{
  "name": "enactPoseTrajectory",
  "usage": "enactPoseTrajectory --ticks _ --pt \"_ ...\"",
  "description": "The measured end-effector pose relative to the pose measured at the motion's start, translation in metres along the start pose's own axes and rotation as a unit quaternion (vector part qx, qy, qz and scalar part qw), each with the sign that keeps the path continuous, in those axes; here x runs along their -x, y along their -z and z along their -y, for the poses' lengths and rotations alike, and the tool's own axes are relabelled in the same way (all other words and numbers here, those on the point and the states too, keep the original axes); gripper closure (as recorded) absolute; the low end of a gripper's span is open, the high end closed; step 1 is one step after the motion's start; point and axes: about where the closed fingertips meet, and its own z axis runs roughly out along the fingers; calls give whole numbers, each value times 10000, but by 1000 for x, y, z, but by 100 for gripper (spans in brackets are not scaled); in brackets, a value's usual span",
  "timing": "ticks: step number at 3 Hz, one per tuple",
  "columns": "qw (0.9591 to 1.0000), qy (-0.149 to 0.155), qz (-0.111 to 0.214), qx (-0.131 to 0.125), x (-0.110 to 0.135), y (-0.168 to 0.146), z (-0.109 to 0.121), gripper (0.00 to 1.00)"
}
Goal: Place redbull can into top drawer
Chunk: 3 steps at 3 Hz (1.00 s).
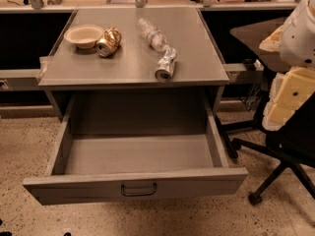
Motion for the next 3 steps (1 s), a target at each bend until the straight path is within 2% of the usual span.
enactPoseTrajectory --ticks 2,3 --pt "9999 78 -76 -60 3 -2 7 0" --pt "9887 1449 -122 -370 54 -35 56 0"
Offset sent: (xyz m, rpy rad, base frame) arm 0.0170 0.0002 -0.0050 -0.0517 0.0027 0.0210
